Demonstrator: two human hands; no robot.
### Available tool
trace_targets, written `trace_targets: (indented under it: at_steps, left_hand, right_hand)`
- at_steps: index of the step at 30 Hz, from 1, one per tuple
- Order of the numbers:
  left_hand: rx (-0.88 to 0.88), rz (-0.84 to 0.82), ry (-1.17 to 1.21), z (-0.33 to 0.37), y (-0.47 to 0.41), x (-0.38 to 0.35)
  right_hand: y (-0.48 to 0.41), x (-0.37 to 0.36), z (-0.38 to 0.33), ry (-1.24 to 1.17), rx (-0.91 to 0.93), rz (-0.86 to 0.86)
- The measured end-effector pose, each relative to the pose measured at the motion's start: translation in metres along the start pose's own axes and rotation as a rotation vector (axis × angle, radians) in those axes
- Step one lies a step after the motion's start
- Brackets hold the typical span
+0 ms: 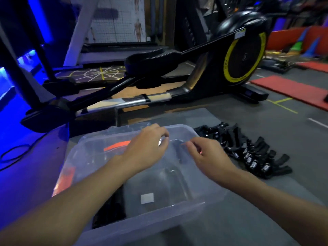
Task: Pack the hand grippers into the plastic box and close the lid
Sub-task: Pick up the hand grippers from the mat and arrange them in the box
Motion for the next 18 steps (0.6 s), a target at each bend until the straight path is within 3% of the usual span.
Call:
trace_targets:
  at_steps: [3,8,12,18]
  left_hand:
    - [-0.086,-0.038,0.005,0.05,-0.029,-0.015]
    - [-0.118,-0.173,-0.157,0.104,-0.071,-0.076]
    - [-0.085,-0.28,-0.179,0.12,-0.093,-0.117]
    - [-0.094,-0.338,-0.312,0.115,-0.096,-0.142]
  right_hand:
    - [-0.009,0.044,0.047,0.054,-0.114,0.137]
    - [-0.018,0.086,0.163,0.258,-0.393,0.034]
    - [-0.012,0.097,0.244,0.249,-0.608,0.06]
    - [-0.013,0.1,0.317,0.201,-0.723,0.203]
Point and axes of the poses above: each hand's wrist, its own y-axis away from the middle knuckle, its own x-axis out of the back of the hand, z = x × y, the point moved 4 cm from there along -y, towards the middle knuckle, and after that the axes turned 11 degrees about -y, right-handed, at the moved point
